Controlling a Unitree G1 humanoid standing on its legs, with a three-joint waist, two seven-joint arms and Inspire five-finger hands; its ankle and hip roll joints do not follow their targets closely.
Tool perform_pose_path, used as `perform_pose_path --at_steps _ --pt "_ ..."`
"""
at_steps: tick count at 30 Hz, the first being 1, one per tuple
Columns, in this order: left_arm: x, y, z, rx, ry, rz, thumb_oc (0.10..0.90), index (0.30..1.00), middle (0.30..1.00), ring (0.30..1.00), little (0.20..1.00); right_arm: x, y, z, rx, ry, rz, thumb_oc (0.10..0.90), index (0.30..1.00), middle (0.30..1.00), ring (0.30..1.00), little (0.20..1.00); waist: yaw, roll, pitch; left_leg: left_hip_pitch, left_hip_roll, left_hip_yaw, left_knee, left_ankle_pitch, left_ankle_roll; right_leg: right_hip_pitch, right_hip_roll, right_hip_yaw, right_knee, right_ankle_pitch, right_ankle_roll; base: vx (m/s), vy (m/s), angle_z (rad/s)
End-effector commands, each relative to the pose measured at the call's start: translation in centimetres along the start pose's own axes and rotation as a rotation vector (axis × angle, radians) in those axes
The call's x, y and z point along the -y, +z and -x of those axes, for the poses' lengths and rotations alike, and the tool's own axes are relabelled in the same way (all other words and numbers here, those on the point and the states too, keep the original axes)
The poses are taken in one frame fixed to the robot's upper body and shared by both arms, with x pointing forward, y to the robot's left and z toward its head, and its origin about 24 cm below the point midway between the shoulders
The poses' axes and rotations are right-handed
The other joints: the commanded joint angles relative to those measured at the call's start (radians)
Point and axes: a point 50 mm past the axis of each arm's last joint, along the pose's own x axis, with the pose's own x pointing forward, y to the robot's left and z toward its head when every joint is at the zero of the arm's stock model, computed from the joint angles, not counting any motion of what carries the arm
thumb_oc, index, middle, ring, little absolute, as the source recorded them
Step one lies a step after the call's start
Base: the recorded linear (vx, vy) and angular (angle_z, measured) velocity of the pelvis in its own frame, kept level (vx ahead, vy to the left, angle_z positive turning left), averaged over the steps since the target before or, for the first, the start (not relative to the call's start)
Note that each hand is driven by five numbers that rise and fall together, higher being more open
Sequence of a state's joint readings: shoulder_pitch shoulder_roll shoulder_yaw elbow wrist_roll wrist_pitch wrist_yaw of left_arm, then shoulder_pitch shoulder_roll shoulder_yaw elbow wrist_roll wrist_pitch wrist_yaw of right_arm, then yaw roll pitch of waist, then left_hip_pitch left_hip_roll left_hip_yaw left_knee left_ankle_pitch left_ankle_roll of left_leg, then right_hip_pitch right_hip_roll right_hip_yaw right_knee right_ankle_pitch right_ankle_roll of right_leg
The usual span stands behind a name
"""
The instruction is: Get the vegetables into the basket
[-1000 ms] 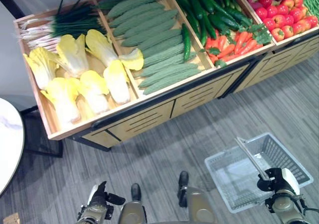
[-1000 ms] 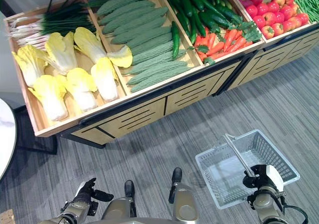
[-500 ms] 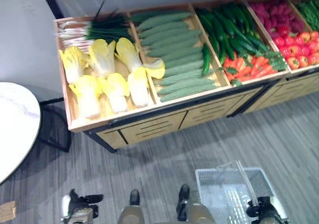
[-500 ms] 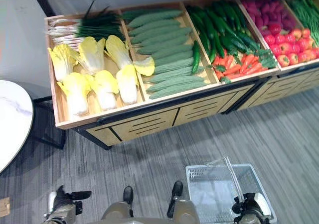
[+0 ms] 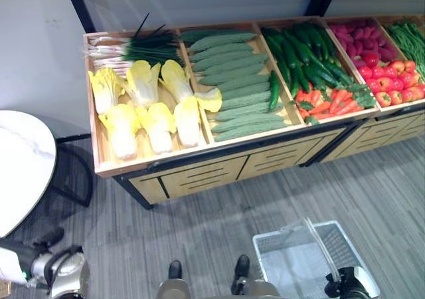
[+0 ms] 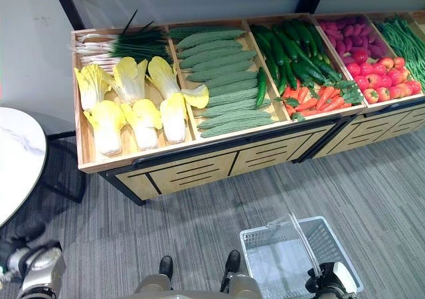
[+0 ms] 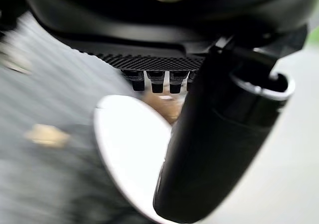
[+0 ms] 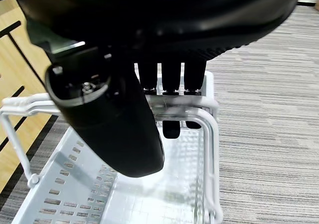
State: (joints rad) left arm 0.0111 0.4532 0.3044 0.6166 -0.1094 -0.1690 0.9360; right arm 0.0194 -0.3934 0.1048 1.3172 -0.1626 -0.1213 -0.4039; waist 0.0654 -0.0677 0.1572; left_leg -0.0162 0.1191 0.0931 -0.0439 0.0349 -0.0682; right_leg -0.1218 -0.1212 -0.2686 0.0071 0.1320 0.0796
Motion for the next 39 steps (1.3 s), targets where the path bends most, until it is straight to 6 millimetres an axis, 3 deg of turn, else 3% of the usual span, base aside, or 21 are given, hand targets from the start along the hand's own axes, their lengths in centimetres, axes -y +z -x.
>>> perform_pose_path --at_steps 1,2,4,5,7,13,23,30,39 --pt "-0.5 5.9 -2.5 0.277 0.098 0.063 0.9 1.0 1.0 1.0 1.0 2.4 0.1 -0.7 0.013 -0.112 0.044 0.4 0.3 0.3 0.3 0.3 -0.008 -0.041 -0.003 0.003 0.003 -0.027 -0.043 0.027 -0.044 0.049 -0.05 0.095 -0.04 -0.003 0.093 0.0 0.0 0.0" --pt "0.1 7.8 -2.0 0.352 0.066 0.099 0.9 1.0 1.0 1.0 1.0 2.3 0.2 -0.7 0.018 -0.106 0.051 0.4 0.3 0.3 0.3 0.3 -0.012 -0.041 -0.004 0.004 0.002 -0.026 -0.043 0.025 -0.044 0.05 -0.05 0.097 -0.041 -0.002 0.094 0.0 0.0 0.0" --pt "1.2 10.0 -1.2 0.438 0.023 0.125 0.9 1.0 1.0 1.0 1.0 2.2 0.7 -0.7 0.053 -0.094 0.072 0.4 0.3 0.3 0.3 0.3 -0.023 -0.043 -0.007 0.008 0.002 -0.021 -0.043 0.023 -0.044 0.049 -0.05 0.102 -0.043 0.0 0.094 0.0 0.0 0.0" --pt "1.2 10.0 -1.2 0.438 0.023 0.125 0.9 1.0 1.0 1.0 1.0 2.2 0.7 -0.7 0.052 -0.094 0.072 0.4 0.3 0.3 0.3 0.3 -0.022 -0.043 -0.006 0.008 0.002 -0.021 -0.043 0.023 -0.044 0.049 -0.05 0.102 -0.043 0.0 0.094 0.0 0.0 0.0" --pt "2.6 12.6 0.0 0.539 -0.046 0.161 0.9 1.0 1.0 1.0 1.0 2.2 1.1 -0.8 0.07 -0.08 0.095 0.4 0.3 0.3 0.3 0.3 -0.035 -0.044 -0.01 0.012 0.001 -0.013 -0.043 0.019 -0.043 0.048 -0.052 0.107 -0.042 0.002 0.096 0.0 0.016 -0.04" --pt "5.3 15.3 2.2 0.587 -0.18 0.251 0.9 1.0 1.0 1.0 1.0 1.7 2.8 -0.9 0.134 -0.044 0.122 0.4 0.3 0.3 0.3 0.3 -0.052 -0.049 -0.002 0.013 -0.003 0.003 -0.043 0.015 -0.039 0.034 -0.054 0.126 -0.04 0.01 0.097 -0.01 0.02 -0.12" --pt "8.1 17.1 3.3 0.472 -0.235 0.359 0.9 1.0 1.0 1.0 1.0 1.1 5.4 -0.9 0.225 -0.023 0.145 0.4 0.3 0.3 0.3 0.3 -0.069 -0.074 0.029 -0.017 -0.001 0.018 -0.043 0.024 -0.034 -0.021 -0.051 0.156 -0.028 0.024 0.098 -0.02 0.012 -0.08" --pt "8.6 17.6 3.0 0.39 -0.196 0.413 0.9 1.0 1.0 1.0 1.0 1.1 6.6 -1.0 0.257 -0.028 0.152 0.4 0.3 0.3 0.3 0.3 -0.071 -0.087 0.049 -0.04 0.004 0.02 -0.043 0.032 -0.034 -0.05 -0.047 0.165 -0.025 0.03 0.097 0.0 0.004 -0.03" --pt "9.2 17.4 2.1 0.368 -0.18 0.33 0.9 1.0 1.0 1.0 1.0 1.1 8.1 -0.9 0.315 -0.035 0.157 0.4 0.3 0.3 0.3 0.3 -0.073 -0.098 0.073 -0.058 0.008 0.027 -0.043 0.039 -0.034 -0.083 -0.042 0.173 -0.015 0.033 0.093 -0.01 0.006 -0.03"
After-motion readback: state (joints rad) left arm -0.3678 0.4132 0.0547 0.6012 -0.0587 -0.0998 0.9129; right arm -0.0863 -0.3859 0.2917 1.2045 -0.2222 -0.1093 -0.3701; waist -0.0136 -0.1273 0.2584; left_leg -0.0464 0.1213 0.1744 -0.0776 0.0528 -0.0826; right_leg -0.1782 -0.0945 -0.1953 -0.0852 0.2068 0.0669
